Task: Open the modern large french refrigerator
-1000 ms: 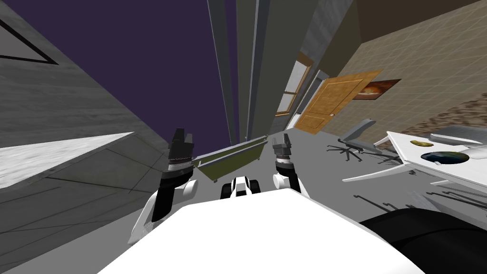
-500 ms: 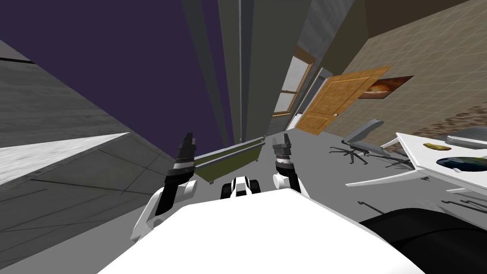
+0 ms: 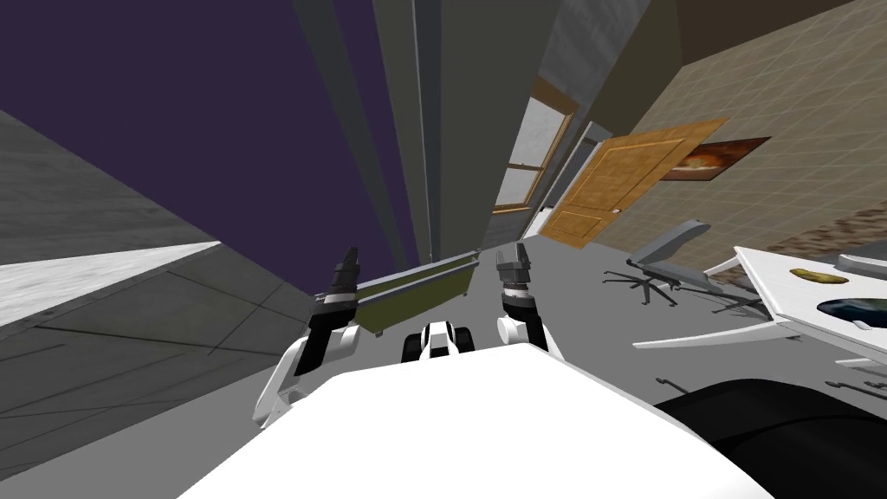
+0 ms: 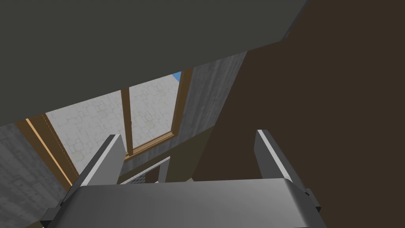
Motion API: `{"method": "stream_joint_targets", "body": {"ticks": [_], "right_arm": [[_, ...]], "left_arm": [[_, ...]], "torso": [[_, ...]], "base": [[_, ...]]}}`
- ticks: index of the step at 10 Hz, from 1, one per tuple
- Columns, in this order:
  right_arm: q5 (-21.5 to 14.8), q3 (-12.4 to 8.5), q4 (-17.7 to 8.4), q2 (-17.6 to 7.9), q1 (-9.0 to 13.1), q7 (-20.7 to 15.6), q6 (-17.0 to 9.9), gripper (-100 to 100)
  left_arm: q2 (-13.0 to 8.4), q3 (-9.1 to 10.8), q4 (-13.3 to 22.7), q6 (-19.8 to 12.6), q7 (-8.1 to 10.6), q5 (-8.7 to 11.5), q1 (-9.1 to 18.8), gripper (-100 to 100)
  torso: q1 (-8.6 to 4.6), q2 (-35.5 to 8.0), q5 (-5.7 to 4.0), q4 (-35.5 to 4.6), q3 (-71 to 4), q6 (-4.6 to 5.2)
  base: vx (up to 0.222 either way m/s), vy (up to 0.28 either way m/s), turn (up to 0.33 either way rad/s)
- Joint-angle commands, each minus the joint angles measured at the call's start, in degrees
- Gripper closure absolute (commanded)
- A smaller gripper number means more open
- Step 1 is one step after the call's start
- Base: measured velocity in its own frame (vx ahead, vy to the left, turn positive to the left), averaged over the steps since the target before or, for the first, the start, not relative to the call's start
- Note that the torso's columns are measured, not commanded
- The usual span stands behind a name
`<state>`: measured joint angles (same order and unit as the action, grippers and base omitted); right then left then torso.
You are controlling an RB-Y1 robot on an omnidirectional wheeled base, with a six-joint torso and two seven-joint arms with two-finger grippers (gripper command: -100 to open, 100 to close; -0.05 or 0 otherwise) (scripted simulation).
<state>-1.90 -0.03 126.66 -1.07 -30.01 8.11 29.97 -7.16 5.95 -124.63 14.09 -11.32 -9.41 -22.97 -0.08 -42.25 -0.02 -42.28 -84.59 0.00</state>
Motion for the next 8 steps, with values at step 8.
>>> {"method": "stream_joint_targets", "body": {"ticks": [8], "right_arm": [[0.0,0.0,0.0,0.0,0.01,0.0,0.0,0]], "left_arm": [[0.49,4.02,11.4,-11.19,-3.55,-3.09,2.3,-100]], "torso": [[0.03,0.17,0.05,0.13,-0.1,0.14]], "base": [[0.048,-0.183,0.049]]}}
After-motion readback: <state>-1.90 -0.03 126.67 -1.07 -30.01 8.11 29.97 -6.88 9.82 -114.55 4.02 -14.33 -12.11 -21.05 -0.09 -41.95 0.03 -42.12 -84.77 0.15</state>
